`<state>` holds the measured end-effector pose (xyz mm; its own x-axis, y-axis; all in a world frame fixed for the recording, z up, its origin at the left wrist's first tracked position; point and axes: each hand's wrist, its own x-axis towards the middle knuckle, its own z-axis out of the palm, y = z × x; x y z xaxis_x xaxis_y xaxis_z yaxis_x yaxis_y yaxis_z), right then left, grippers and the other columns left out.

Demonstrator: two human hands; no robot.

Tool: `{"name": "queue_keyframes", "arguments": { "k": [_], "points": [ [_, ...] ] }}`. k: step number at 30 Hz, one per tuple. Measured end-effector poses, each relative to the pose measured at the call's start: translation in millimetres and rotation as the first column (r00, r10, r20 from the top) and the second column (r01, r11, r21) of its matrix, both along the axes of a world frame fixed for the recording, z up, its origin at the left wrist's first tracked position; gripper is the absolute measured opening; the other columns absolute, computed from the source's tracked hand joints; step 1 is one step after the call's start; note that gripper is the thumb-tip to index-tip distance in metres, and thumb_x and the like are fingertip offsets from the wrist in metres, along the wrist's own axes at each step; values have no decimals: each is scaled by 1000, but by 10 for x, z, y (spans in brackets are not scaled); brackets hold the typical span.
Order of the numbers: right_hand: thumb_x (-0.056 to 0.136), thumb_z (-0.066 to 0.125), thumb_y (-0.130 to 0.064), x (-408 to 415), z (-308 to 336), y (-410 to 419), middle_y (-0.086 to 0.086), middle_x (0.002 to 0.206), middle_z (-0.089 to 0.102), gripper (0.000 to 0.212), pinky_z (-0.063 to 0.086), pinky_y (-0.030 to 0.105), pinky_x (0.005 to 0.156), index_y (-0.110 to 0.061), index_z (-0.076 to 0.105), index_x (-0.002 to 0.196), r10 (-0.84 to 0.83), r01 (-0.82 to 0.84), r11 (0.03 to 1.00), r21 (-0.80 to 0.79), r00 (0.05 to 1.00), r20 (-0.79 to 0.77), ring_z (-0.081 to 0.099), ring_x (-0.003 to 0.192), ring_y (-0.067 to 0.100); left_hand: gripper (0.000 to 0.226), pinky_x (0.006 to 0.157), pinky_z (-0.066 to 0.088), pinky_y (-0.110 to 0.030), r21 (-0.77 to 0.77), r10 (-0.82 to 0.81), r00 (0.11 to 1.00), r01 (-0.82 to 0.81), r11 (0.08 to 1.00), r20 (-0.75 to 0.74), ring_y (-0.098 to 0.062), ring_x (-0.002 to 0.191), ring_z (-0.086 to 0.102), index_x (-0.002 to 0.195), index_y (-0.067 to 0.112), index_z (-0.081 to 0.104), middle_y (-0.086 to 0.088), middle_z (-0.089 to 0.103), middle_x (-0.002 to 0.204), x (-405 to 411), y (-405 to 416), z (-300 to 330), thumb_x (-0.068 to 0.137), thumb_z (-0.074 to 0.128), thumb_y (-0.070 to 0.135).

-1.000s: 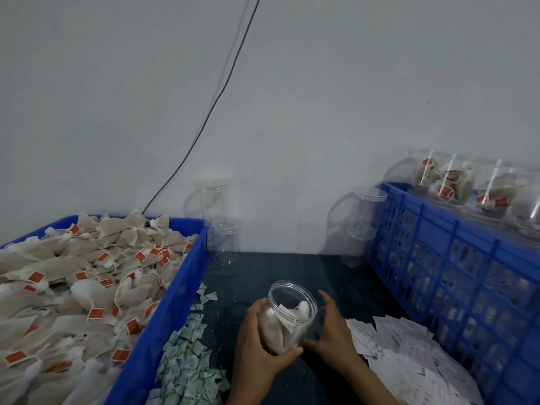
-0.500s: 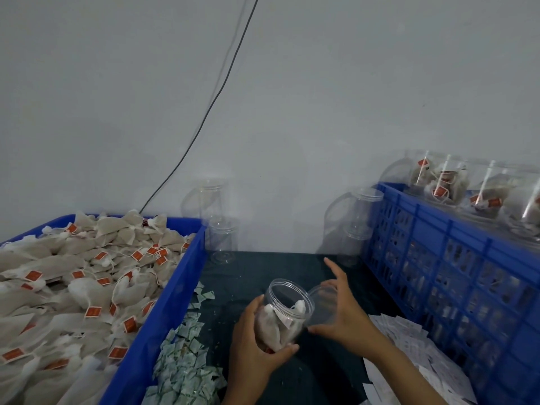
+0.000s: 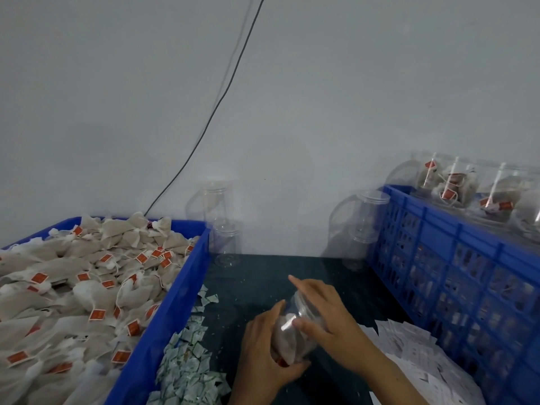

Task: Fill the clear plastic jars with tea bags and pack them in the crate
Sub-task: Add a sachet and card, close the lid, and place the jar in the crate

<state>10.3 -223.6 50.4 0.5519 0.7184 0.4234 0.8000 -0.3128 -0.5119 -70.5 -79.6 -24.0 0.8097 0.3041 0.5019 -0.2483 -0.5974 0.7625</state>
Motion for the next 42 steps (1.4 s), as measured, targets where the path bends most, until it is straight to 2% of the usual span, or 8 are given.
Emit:
{"name": "queue_keyframes", "arguments": {
  "k": [3,6,10,12,21,28,33,42],
  "points": [
    [90,36,-66,10,43,42,-31,129,30,59,40,23,97,-62,6,141,-29,53,989,-137,985,170,28,120,-6,104,97,28,-5,-23,-5,1000,5,1000,-11,6,128,31,138,41,27,23,29,138,3,-50,-14,49,79,52],
    [95,48,-47,-3,-20,71,-20,124,41,55,40,24,98,-54,18,141,-98,95,994,44,993,70,38,116,0,117,92,42,-17,-392,-16,1000,19,920,10,7,123,38,136,41,31,21,31,136,-17,-14,-1,37,94,37],
    [85,55,-44,-65,-164,124,-8,106,54,52,43,19,92,-47,40,135,-95,219,875,431,952,-289,54,101,0,69,64,58,-42,-893,-161,986,116,435,49,-30,106,59,118,44,51,-2,51,124,41,46,89,61,81,20],
    [82,55,-49,-88,-242,156,-7,107,56,53,43,22,98,-48,41,134,-74,262,829,495,927,-367,55,105,-1,47,59,57,-42,-936,-185,982,95,340,32,-32,98,62,107,46,60,-2,56,118,39,3,155,68,71,23],
    [95,33,-60,-132,-207,117,-21,132,42,55,28,15,106,-41,32,147,-71,44,950,308,995,76,39,127,13,58,49,50,-31,-952,-296,955,69,300,-24,-25,69,61,111,8,65,-17,71,86,-85,9,143,70,63,49],
    [101,34,-43,-49,-49,241,-6,144,37,40,26,18,100,-35,39,139,-97,227,951,210,865,-493,40,120,1,43,51,53,-27,-877,-62,994,111,468,93,-13,71,68,115,21,55,-12,63,104,-6,-32,197,77,74,20],
    [95,35,-60,-183,-17,122,-16,142,26,58,35,16,104,-48,17,148,71,-64,986,155,997,-36,32,134,4,51,65,51,-34,-967,-283,954,156,202,95,-22,78,70,115,14,64,-14,73,102,-111,44,228,81,55,51],
    [97,29,-53,-245,-29,241,-27,150,19,46,3,-2,102,-57,15,141,-11,43,986,158,980,-199,6,133,-21,52,71,51,-39,-931,-47,995,101,350,90,-27,80,65,112,19,58,-13,72,93,-88,-55,286,70,54,49]
  ]
}}
